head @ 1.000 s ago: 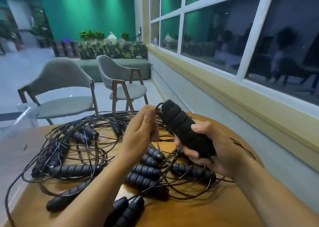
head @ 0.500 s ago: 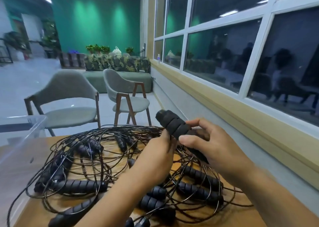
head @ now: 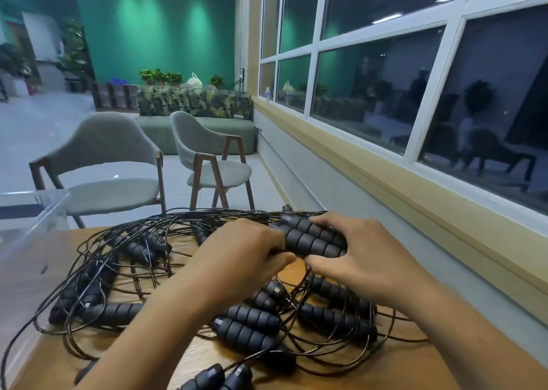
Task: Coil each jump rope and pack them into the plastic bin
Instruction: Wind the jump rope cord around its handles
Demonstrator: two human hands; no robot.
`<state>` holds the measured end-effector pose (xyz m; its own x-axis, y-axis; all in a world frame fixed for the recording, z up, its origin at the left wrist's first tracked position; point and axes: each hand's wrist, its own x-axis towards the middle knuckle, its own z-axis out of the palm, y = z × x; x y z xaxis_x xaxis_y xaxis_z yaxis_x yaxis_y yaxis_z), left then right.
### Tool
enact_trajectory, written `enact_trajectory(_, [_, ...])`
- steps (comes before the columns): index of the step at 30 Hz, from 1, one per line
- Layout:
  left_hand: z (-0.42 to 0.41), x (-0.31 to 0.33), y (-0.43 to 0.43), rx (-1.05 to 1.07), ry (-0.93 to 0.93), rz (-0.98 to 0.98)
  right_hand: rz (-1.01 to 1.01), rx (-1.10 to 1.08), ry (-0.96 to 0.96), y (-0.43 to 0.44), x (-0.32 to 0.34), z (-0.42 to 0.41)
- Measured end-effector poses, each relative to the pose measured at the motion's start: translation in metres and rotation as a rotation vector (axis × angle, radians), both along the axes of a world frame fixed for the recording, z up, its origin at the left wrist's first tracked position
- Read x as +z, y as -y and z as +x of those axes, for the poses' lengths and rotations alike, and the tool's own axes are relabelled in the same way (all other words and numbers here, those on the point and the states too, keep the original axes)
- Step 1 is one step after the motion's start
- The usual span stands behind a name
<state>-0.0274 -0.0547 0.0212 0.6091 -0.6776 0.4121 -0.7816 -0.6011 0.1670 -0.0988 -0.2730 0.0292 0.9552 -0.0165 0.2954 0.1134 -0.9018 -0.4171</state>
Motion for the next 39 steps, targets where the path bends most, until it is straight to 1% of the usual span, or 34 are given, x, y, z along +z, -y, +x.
enact_trajectory(2, [-0.001,-0.001,-0.004,-0.113,-0.07,-0.063,-0.017,0.059,-0.173,0.01,0.006,-0.005])
enact_trajectory(4, [-0.006,0.001,-0.002,-0.238,-0.252,-0.137,0.039,0.181,-0.371,0.021,0.012,-0.011])
enact_trajectory(7, [-0.016,0.004,0.005,-0.382,-0.537,-0.2,0.161,0.358,-0.57,0.034,0.015,-0.02])
enact_trajectory(10, [-0.019,0.002,0.008,-0.489,-0.726,-0.264,0.35,0.501,-0.667,0.04,0.005,-0.022])
enact_trajectory(14, [-0.016,-0.012,0.017,-0.644,-0.843,-0.413,0.694,0.663,-0.712,0.042,-0.011,-0.023])
enact_trajectory(16, [-0.016,-0.016,0.02,-0.612,-0.877,-0.482,0.827,0.707,-0.724,0.043,-0.018,-0.019])
enact_trajectory(18, [-0.013,-0.021,0.023,-0.501,-0.823,-0.506,0.946,0.731,-0.711,0.044,-0.022,-0.015])
enact_trajectory(21, [-0.006,-0.033,0.027,-0.311,-0.76,-0.59,1.061,0.736,-0.606,0.043,-0.025,-0.006])
enact_trajectory(24, [-0.001,-0.041,0.032,-0.292,-0.71,-0.658,1.161,0.722,-0.487,0.04,-0.024,0.002])
enact_trajectory(28, [0.0,-0.04,0.036,-0.266,-0.662,-0.678,1.29,0.643,-0.383,0.035,-0.024,0.006])
enact_trajectory(32, [-0.002,-0.038,0.037,-0.25,-0.775,-0.774,1.323,0.563,-0.233,0.03,-0.02,0.007])
enact_trajectory(35, [-0.003,-0.035,0.035,-0.256,-0.832,-0.79,1.336,0.492,-0.112,0.03,-0.014,0.005])
enact_trajectory(37, [-0.002,-0.034,0.035,-0.238,-0.816,-0.766,1.313,0.427,-0.039,0.029,-0.013,0.003])
enact_trajectory(38, [-0.002,-0.035,0.036,-0.218,-0.769,-0.74,1.298,0.39,-0.01,0.028,-0.012,0.002])
enact_trajectory(39, [-0.002,-0.035,0.036,-0.183,-0.668,-0.692,1.28,0.351,0.011,0.027,-0.012,0.002])
